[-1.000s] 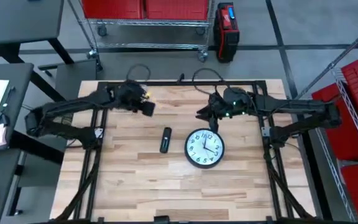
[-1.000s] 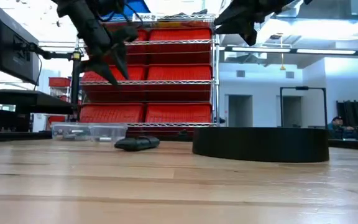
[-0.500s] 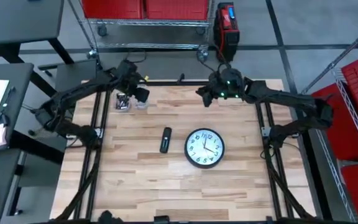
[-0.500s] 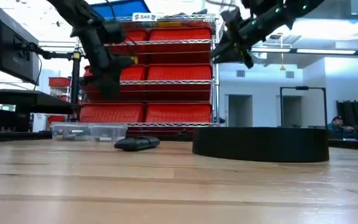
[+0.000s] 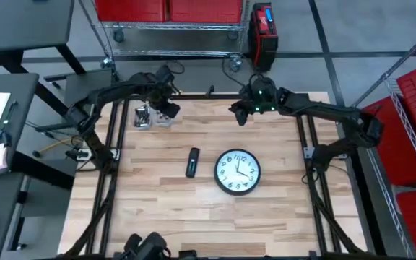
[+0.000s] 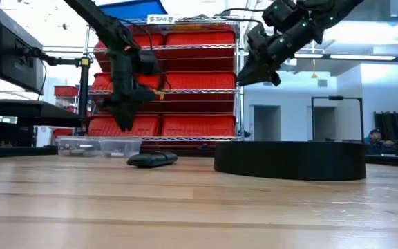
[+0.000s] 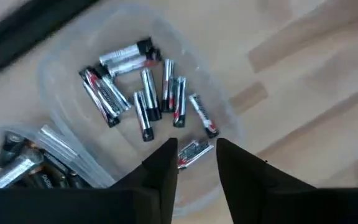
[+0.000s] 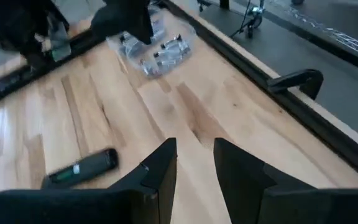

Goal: Insert battery
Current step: Insert the silver battery into the remote

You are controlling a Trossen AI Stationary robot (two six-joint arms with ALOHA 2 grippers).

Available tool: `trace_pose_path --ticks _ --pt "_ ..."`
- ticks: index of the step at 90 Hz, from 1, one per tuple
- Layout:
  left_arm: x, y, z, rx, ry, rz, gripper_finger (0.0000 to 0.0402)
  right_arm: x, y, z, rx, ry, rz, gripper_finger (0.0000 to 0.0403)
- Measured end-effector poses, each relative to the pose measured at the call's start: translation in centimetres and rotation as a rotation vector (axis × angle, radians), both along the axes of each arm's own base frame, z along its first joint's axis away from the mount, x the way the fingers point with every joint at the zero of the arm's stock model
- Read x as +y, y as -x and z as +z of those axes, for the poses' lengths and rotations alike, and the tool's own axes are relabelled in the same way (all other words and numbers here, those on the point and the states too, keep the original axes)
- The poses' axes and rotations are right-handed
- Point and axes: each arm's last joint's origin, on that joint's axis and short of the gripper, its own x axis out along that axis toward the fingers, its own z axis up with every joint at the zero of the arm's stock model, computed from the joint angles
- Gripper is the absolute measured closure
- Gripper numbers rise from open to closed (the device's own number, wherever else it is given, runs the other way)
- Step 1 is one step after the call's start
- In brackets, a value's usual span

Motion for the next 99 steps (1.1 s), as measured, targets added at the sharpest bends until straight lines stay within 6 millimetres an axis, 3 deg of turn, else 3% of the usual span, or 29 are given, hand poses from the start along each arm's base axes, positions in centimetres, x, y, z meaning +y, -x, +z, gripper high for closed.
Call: trace_pose_path --ticks 13,56,99 --pt "0.0 0.0 -0.8 0.036 0.038 -0.006 0.0315 -0.1 0.5 -0.5 0.069 0.026 0.034 0.0304" --pt "0.1 0.0 -0.8 0.042 0.009 -0.009 0.0315 -1.5 1.1 -1.4 0.127 0.032 0.017 0.0304" --pt "0.1 -0.1 -0.9 0.039 0.008 -0.002 0.0315 -1.4 1.2 -1.6 0.153 0.035 0.037 0.0304"
